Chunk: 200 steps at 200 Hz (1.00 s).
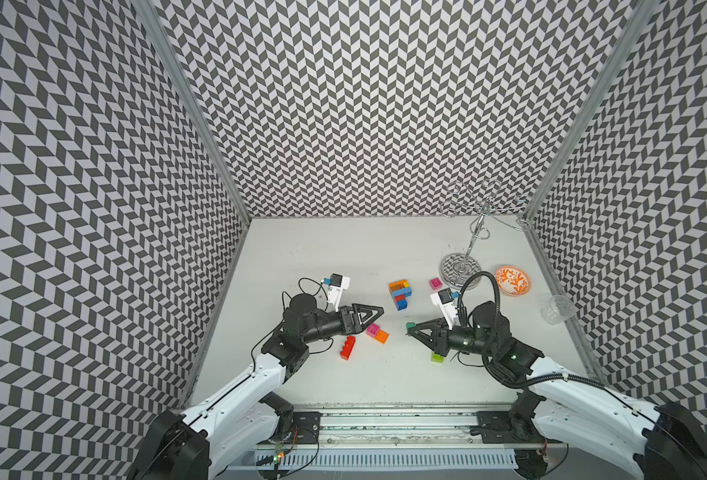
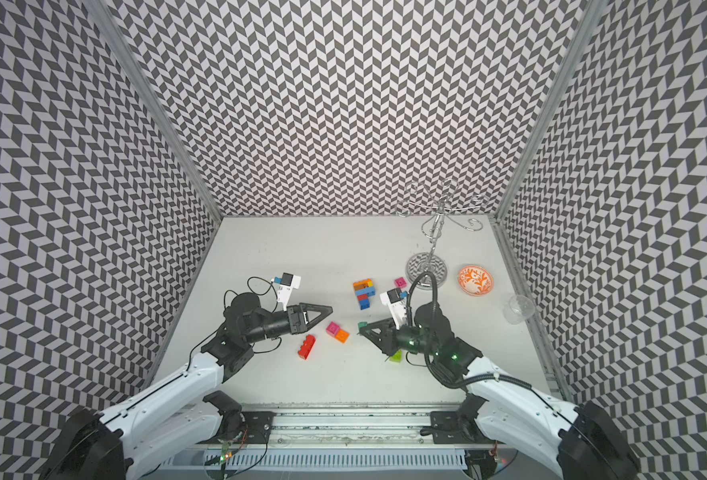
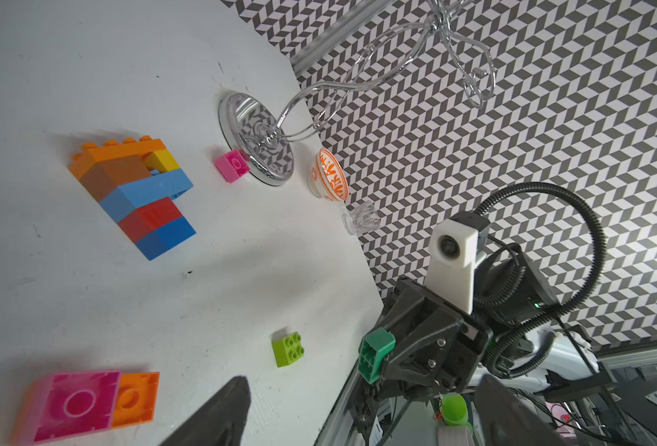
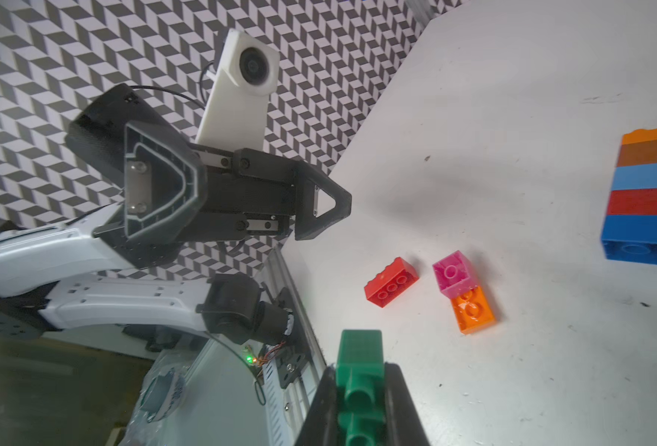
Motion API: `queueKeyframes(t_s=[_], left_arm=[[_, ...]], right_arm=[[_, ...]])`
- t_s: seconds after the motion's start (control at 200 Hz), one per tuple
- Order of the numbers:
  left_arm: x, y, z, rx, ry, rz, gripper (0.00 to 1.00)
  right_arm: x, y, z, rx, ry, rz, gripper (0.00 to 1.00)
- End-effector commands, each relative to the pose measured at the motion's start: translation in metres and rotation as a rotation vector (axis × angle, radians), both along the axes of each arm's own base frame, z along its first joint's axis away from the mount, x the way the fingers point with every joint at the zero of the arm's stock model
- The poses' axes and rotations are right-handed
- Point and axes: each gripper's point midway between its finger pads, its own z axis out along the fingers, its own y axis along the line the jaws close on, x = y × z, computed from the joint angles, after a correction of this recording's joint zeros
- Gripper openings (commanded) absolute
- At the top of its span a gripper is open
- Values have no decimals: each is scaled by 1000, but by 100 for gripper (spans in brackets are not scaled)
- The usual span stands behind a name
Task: Assemble the letter p with lego
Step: Pick up the lego brick from the center of the board.
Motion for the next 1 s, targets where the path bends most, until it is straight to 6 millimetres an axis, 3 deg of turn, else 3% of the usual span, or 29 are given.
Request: queueKeyframes(t_s=[0.0,0.185,0.3,0.506,0.756,0.866,0.997], left_arm=[[-7,1,3,2,10,-24,85],[-19,-1,9,-52,-64,-67,70],[-32,-6,20,-129,-74,-138,67],[-51,-21,31,-205,-50,-242,65],[-64,-37,29,-192,-56,-280,47],[-62,-38,24,-177,-58,-262,47],[-61,-39,22,-172,-64,-255,56]], right_arm=[[-13,10,33,138,-53,134,0],[-31,13,41,218,17,284,0],[-40,14,46,238,21,341,0],[-36,15,45,222,24,322,0],[-36,16,50,247,23,332,0],[-36,17,53,255,23,337,0],[-38,17,53,257,26,345,0]])
